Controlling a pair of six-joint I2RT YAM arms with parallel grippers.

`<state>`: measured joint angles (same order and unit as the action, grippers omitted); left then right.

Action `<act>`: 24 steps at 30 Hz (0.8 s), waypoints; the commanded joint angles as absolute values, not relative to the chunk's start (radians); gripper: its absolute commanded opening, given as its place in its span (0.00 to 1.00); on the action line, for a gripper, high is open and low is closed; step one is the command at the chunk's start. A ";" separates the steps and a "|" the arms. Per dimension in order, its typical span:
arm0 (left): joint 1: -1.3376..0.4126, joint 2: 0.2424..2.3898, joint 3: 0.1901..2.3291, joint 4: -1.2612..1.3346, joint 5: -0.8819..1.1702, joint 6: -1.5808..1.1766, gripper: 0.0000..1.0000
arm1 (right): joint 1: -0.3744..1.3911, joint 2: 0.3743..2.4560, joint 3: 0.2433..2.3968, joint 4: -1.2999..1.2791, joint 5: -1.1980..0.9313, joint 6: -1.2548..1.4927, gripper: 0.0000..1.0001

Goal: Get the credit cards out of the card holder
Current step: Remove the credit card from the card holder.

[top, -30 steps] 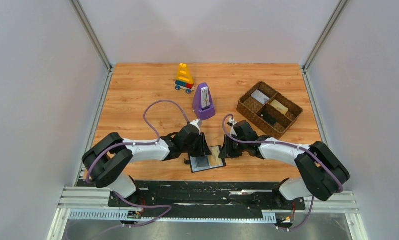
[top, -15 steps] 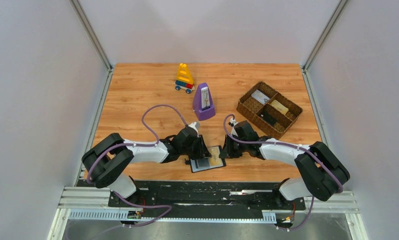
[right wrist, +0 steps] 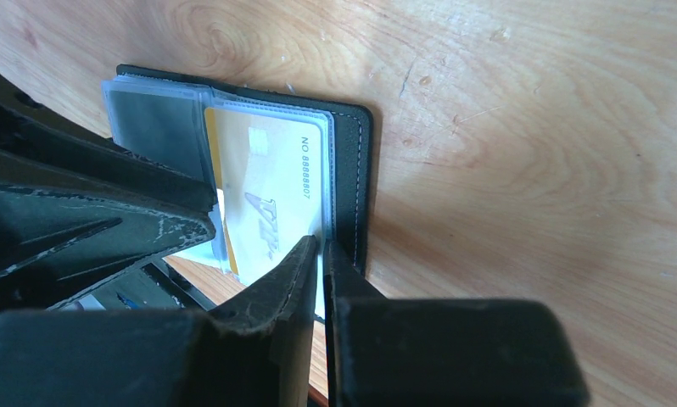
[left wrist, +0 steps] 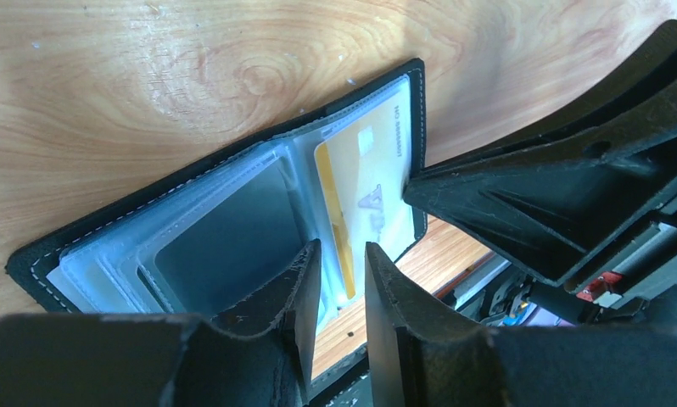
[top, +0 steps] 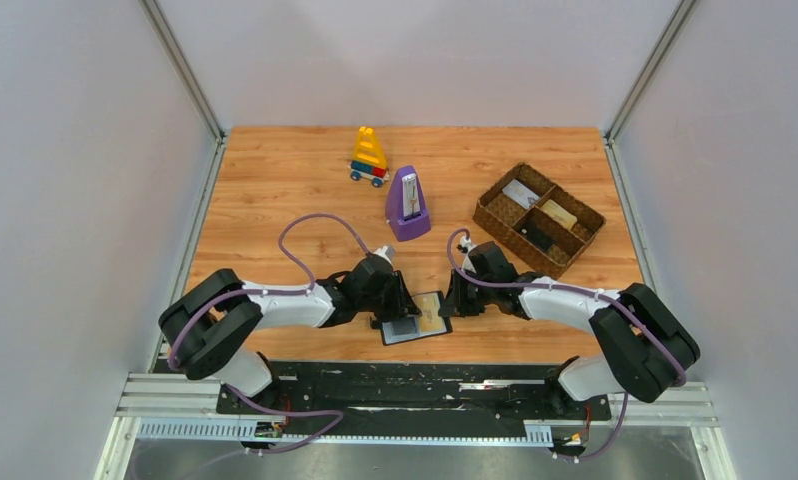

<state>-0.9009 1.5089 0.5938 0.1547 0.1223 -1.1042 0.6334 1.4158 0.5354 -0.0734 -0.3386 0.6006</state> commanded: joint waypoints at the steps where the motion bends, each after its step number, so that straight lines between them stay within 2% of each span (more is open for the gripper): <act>1: -0.900 1.544 0.600 0.141 0.111 -1.137 0.33 | 0.638 1.413 0.510 -0.078 -0.309 0.598 0.09; 12: -0.900 1.567 0.598 0.201 0.113 -1.135 0.32 | 0.638 1.407 0.505 -0.078 -0.308 0.601 0.09; 14: -0.900 1.571 0.596 0.214 0.120 -1.135 0.30 | 0.638 1.407 0.506 -0.078 -0.308 0.601 0.09; 18: -0.900 1.560 0.588 0.227 0.123 -1.152 0.16 | 0.638 1.407 0.506 -0.078 -0.303 0.601 0.09; 24: -0.899 1.479 0.563 0.173 0.057 -1.164 0.11 | 0.626 1.422 0.505 -0.078 -0.284 0.602 0.08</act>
<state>-0.9009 1.5497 0.5873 0.1963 0.1188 -1.1553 0.6334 1.4082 0.5243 -0.0628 -0.3313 0.6014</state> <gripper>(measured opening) 0.124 0.083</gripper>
